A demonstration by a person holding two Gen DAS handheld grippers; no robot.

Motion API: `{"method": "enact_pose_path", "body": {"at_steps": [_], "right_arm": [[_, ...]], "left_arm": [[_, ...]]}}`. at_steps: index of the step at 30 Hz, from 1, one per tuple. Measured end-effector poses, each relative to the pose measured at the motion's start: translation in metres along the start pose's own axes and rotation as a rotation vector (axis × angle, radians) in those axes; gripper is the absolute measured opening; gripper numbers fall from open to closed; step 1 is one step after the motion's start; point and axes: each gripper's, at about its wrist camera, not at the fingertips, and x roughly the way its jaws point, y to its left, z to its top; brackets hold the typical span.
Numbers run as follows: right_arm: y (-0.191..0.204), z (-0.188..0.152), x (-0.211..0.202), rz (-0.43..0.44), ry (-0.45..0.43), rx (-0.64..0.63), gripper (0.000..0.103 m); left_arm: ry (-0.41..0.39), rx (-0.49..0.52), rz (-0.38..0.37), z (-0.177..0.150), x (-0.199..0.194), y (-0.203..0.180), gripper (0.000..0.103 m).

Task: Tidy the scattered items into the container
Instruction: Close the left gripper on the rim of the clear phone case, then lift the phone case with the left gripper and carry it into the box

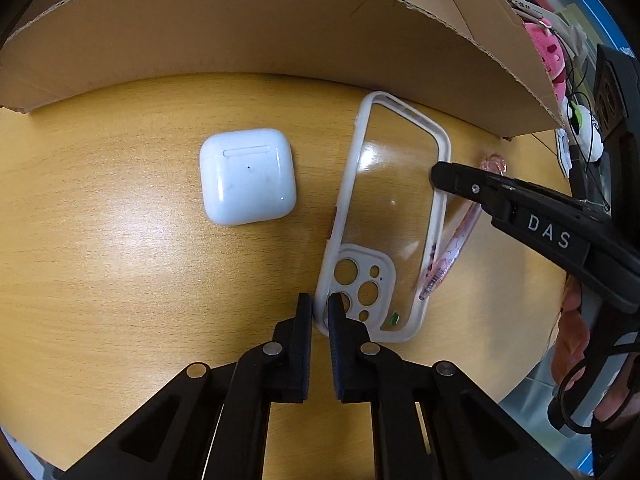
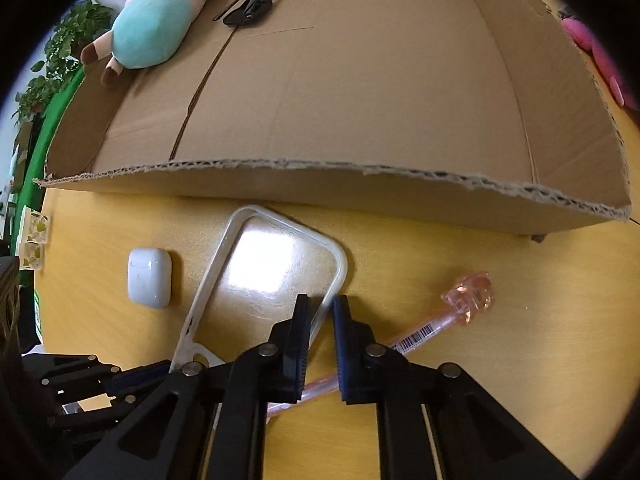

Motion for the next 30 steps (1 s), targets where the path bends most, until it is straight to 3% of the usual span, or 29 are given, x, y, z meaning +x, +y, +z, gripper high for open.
{"method": "enact_pose_path", "body": {"at_steps": [6,15,23,30], "right_arm": [[-0.011,-0.011,-0.015,0.047,-0.024,0.045,0.009],[0.001,-0.012,-0.118,0.133,-0.235,0.046,0.008],[0.019,0.055,-0.214,0.137,-0.455,-0.018,0.008],[0.004,0.122,-0.249,0.135,-0.514,-0.018,0.008]], "left_arm": [[-0.014,0.040,-0.003,-0.010,-0.017,-0.008,0.007],[-0.147,0.131,0.000,-0.016,-0.097,-0.035,0.004],[-0.333,0.162,-0.021,0.041,-0.176,-0.050,0.004],[-0.425,0.179,-0.051,0.105,-0.215,-0.065,0.004]]}}
